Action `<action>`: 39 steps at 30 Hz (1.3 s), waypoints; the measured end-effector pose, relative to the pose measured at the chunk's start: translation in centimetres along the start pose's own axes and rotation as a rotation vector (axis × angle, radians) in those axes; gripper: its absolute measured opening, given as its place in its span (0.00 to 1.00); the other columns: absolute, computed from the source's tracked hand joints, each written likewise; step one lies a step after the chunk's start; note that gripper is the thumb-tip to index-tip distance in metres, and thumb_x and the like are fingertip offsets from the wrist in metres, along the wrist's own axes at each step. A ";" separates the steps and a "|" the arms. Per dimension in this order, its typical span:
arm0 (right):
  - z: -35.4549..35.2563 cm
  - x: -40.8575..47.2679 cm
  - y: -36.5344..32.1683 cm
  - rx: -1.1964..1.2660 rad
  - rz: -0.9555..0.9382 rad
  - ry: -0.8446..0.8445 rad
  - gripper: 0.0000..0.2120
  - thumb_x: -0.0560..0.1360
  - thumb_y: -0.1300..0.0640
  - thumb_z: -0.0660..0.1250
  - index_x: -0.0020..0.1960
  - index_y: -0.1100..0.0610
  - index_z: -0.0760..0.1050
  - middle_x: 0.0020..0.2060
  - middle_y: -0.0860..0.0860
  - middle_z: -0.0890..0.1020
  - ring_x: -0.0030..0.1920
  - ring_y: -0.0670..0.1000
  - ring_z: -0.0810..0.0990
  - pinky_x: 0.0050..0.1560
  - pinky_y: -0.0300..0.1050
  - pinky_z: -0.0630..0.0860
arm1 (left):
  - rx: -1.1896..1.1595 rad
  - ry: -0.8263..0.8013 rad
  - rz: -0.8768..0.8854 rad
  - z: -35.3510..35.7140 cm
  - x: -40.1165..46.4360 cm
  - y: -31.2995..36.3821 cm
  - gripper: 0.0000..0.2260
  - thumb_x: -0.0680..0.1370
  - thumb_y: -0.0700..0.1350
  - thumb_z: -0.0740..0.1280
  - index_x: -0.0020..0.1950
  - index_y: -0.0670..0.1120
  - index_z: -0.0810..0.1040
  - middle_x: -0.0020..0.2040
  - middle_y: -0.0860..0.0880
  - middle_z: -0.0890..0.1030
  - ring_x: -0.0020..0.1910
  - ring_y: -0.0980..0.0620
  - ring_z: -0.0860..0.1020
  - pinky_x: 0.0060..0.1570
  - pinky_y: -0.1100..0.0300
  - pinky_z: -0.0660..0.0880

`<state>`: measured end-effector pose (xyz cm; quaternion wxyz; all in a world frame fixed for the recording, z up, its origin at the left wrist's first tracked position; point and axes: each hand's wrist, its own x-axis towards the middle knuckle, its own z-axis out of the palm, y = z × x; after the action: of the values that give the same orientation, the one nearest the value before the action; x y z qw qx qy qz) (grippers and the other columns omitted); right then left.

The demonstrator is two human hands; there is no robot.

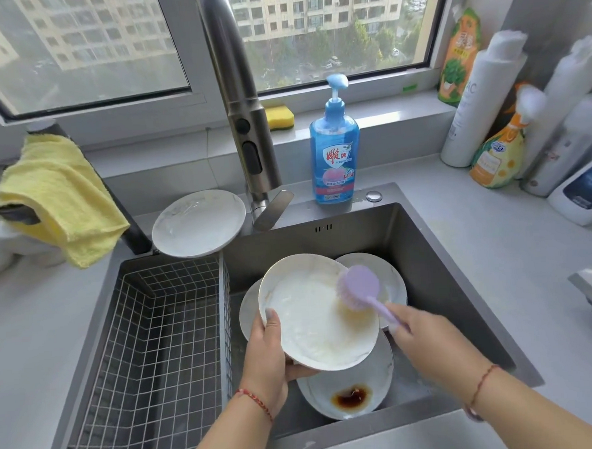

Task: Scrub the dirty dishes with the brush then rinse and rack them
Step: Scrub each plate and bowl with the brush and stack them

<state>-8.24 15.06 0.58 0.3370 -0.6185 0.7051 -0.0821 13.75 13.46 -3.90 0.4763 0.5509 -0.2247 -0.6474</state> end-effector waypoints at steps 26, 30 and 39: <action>3.0 3.7 -1.2 1.202 0.652 -0.009 0.06 0.73 0.67 0.59 0.48 0.65 0.71 0.22 0.53 0.67 0.21 0.47 0.65 0.27 0.38 0.69 | 1.324 -0.205 0.518 -0.1 -3.0 -0.2 0.28 0.74 0.71 0.58 0.65 0.52 0.69 0.57 0.60 0.71 0.58 0.59 0.70 0.54 0.67 0.64; 3.5 3.9 -2.1 1.171 0.648 -0.030 0.04 0.72 0.68 0.58 0.46 0.65 0.70 0.20 0.51 0.63 0.19 0.46 0.62 0.24 0.35 0.65 | 1.747 -0.248 0.869 1.4 -2.0 -1.7 0.29 0.55 0.63 0.81 0.45 0.49 0.73 0.38 0.55 0.77 0.34 0.55 0.77 0.31 0.65 0.65; 2.9 2.5 -3.8 1.117 0.481 -0.109 0.16 0.77 0.49 0.64 0.51 0.63 0.75 0.25 0.55 0.78 0.23 0.47 0.62 0.26 0.38 0.64 | 1.535 0.008 1.359 0.0 0.0 -3.4 0.20 0.58 0.39 0.71 0.43 0.47 0.64 0.24 0.51 0.70 0.20 0.50 0.69 0.20 0.63 0.62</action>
<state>-3.47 12.73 -0.49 0.6552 -0.1750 0.6571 -0.3292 12.49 14.94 -6.68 0.2620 0.4655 -0.8416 0.0794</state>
